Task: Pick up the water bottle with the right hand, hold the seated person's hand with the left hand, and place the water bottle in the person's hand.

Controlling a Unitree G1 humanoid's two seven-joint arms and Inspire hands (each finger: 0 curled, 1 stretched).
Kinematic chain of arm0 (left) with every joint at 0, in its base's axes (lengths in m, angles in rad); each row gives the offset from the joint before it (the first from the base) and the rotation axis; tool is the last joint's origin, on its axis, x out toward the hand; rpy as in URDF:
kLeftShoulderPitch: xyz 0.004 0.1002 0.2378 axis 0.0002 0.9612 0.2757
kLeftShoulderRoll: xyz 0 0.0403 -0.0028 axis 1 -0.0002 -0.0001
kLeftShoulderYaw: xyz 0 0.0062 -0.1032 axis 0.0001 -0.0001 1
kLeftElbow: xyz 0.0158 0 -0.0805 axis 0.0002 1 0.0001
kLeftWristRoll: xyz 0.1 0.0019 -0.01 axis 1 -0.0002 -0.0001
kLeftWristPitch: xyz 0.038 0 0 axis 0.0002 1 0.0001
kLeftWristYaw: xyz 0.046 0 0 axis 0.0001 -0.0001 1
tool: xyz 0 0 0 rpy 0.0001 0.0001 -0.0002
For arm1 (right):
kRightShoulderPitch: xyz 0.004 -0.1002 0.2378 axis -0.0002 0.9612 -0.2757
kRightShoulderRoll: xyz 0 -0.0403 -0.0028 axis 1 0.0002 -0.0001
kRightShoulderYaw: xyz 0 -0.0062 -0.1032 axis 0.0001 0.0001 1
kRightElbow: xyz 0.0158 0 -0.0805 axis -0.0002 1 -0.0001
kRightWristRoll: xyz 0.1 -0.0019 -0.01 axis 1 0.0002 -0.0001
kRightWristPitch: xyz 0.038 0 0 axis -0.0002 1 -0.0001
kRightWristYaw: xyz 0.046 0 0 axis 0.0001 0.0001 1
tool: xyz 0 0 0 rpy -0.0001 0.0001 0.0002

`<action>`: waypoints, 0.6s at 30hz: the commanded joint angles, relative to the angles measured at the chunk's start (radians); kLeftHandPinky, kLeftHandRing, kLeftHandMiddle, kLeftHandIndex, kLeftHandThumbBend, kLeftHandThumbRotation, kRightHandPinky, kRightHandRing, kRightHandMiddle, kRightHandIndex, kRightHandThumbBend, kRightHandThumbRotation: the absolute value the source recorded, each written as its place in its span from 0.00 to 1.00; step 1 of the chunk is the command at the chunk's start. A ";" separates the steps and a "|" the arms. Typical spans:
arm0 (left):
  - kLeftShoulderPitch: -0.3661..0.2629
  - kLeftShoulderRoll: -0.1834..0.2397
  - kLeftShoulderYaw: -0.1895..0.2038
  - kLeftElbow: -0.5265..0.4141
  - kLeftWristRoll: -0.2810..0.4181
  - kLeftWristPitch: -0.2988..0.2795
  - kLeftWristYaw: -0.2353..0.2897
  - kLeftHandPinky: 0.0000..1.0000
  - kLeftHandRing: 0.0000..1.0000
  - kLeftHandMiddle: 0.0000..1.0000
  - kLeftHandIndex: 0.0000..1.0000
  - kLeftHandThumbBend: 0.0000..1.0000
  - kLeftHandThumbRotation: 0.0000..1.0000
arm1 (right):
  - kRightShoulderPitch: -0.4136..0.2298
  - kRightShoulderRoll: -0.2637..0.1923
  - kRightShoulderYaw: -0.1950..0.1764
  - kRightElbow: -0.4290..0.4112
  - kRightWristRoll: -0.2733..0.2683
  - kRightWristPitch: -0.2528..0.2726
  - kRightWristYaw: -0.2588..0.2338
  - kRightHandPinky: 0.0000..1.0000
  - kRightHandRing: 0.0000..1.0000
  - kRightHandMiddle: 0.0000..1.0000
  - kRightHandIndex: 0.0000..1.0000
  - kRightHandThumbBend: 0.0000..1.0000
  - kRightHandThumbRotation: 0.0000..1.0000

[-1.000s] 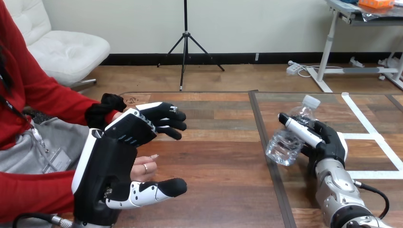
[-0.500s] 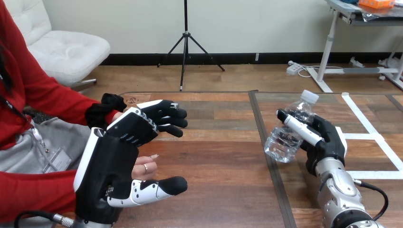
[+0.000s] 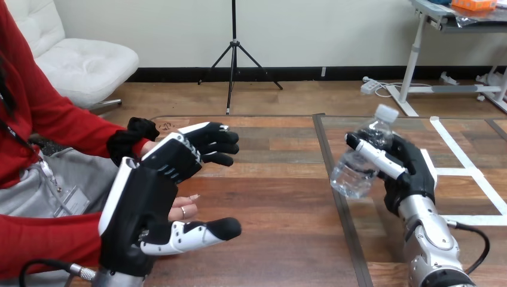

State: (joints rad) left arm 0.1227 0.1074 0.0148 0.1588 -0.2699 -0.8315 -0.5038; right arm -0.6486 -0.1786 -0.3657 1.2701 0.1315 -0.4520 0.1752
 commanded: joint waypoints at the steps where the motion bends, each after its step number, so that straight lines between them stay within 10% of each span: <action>1: -0.070 0.015 0.013 -0.017 0.036 0.011 0.029 0.68 0.73 0.74 0.74 1.00 0.33 | -0.030 0.010 0.019 -0.120 0.017 -0.065 0.034 0.38 0.43 0.48 0.47 0.74 0.00; 18: -0.090 0.087 0.047 -0.060 0.234 0.074 0.136 0.76 0.80 0.80 0.79 1.00 0.36 | 0.071 0.011 0.084 -0.291 0.019 -0.130 0.107 0.40 0.44 0.47 0.45 0.76 0.00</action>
State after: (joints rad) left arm 0.0937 0.1572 0.0335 0.1508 -0.0809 -0.7698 -0.4017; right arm -0.5680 -0.1715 -0.3018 1.0890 0.1375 -0.5258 0.2512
